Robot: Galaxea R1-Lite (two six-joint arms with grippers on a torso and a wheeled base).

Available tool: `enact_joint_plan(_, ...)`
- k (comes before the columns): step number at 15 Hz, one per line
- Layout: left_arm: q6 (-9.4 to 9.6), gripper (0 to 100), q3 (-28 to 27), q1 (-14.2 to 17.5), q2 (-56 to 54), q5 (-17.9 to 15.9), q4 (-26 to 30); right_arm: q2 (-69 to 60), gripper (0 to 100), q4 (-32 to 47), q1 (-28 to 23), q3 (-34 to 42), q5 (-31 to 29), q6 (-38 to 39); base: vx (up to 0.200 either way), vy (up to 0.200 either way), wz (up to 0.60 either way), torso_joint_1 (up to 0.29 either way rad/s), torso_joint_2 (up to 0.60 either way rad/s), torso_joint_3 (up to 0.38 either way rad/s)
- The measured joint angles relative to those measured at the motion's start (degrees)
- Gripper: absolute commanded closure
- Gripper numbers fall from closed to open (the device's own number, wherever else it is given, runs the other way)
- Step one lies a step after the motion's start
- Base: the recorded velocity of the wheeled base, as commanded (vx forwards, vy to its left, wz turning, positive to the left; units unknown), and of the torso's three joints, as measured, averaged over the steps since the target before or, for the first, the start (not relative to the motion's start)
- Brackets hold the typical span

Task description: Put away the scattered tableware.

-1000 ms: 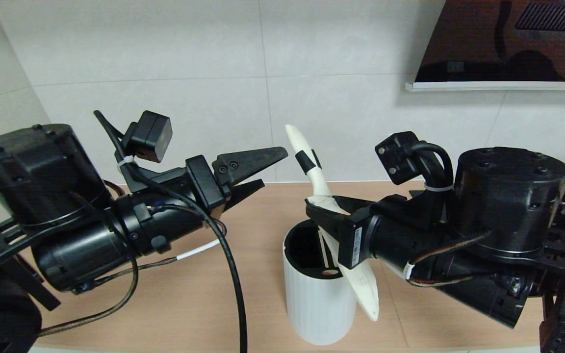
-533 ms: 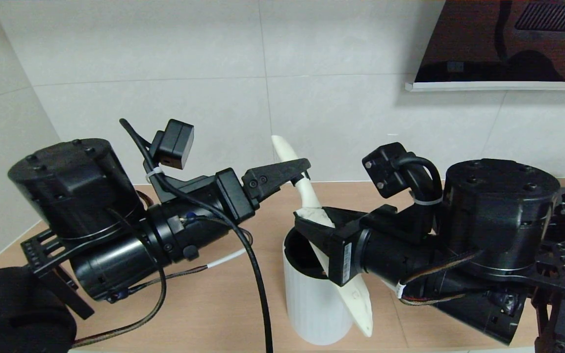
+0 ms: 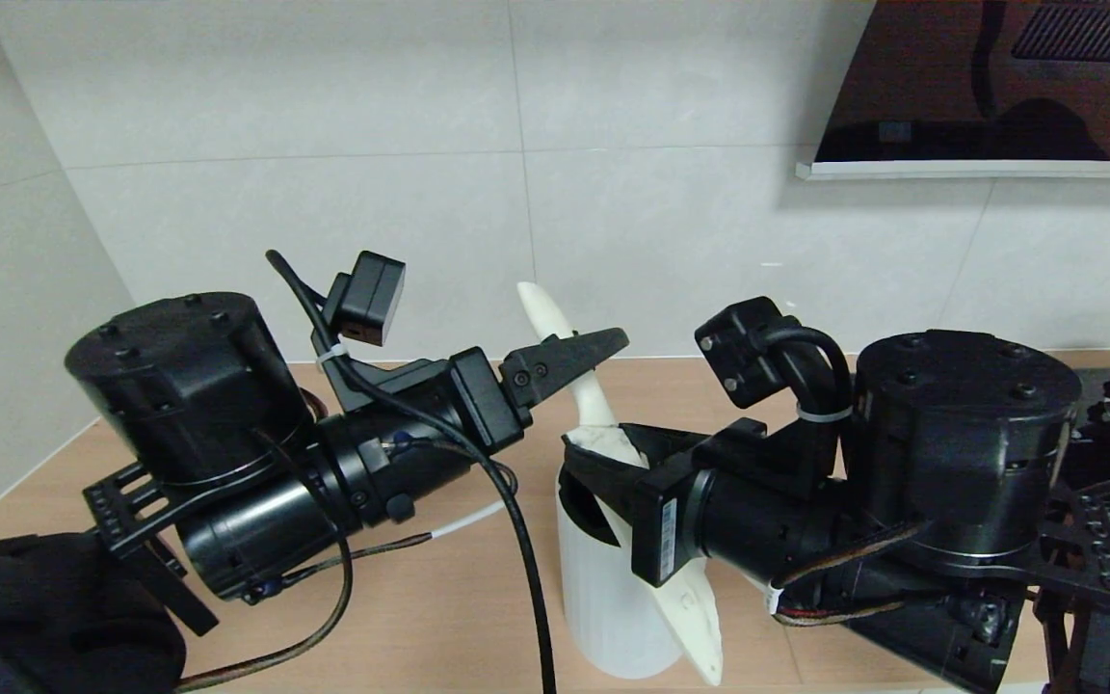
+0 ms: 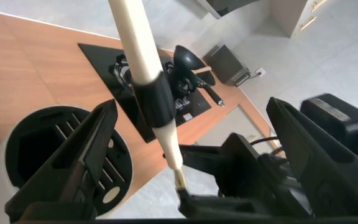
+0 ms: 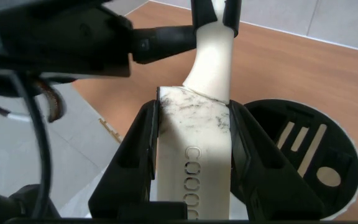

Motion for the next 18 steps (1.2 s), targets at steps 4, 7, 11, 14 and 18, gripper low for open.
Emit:
enact_joint_plan(4, -0.02, 0, -0.1, 0.0, 0.8, 0.4, -1.4, 0.0, 100, 0.0, 0.5, 0.2, 0.0, 0.0, 0.000, 0.000, 0.00, 0.000, 0.00, 0.000)
enact_joint_plan(7, -0.02, 0, -0.1, 0.0, 1.4, 1.3, -2.1, 0.0, 100, 0.0, 0.9, 0.4, 0.0, 0.0, 0.000, 0.000, 0.00, 0.000, 0.00, 0.000)
enact_joint_plan(11, -0.05, 100, 0.1, 0.0, 1.6, 1.1, -2.2, 0.1, 100, 0.0, 1.0, 0.5, 0.0, 0.1, 0.000, 0.000, 0.00, 0.000, 0.00, 0.000)
enact_joint_plan(14, 0.00, 100, 0.3, 0.0, 1.5, 0.8, -2.0, 0.1, 100, 0.0, 1.0, 0.5, 0.0, 0.1, 0.000, 0.000, 0.00, 0.000, 0.00, 0.000)
enact_joint_plan(18, -0.05, 100, 0.4, -0.1, 1.5, 0.7, -2.0, 0.0, 100, -0.1, 1.0, 0.7, 0.0, 0.1, 0.000, 0.000, 0.00, 0.000, 0.00, 0.000)
